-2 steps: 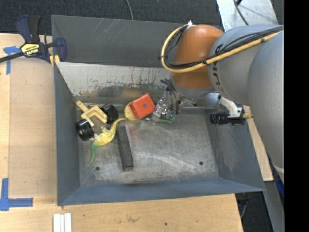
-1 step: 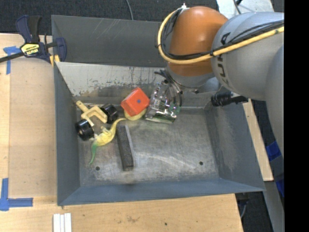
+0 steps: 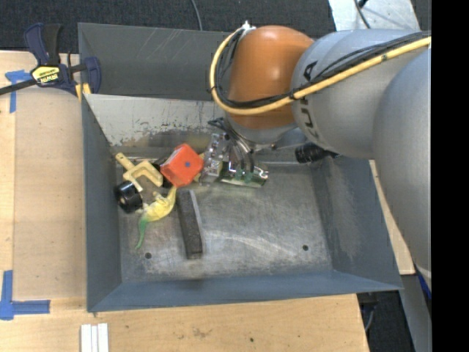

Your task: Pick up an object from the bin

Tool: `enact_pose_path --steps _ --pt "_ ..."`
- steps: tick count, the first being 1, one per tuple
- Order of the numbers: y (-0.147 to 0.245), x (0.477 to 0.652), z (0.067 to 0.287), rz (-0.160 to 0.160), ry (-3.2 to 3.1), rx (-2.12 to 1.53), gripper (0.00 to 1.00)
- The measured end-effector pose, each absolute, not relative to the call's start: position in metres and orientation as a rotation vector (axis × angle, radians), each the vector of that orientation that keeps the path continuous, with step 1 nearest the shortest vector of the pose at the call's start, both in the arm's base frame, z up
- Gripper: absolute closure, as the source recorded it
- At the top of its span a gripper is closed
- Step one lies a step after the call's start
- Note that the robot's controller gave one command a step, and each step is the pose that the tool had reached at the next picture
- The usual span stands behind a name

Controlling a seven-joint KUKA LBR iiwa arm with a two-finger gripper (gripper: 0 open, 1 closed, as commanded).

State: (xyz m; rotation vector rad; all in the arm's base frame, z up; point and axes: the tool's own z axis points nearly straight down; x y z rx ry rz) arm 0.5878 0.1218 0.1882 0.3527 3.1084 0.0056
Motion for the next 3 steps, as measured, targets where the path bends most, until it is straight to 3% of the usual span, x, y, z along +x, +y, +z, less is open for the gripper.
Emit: enact_pose_path --steps 1,2,3 --pt "0.123 0.598 0.160 -0.003 3.057 0.757 1.00" --pt "0.124 0.595 0.219 -0.005 3.058 0.732 1.00" --pt "0.125 0.595 0.243 -0.003 3.063 0.699 1.00"
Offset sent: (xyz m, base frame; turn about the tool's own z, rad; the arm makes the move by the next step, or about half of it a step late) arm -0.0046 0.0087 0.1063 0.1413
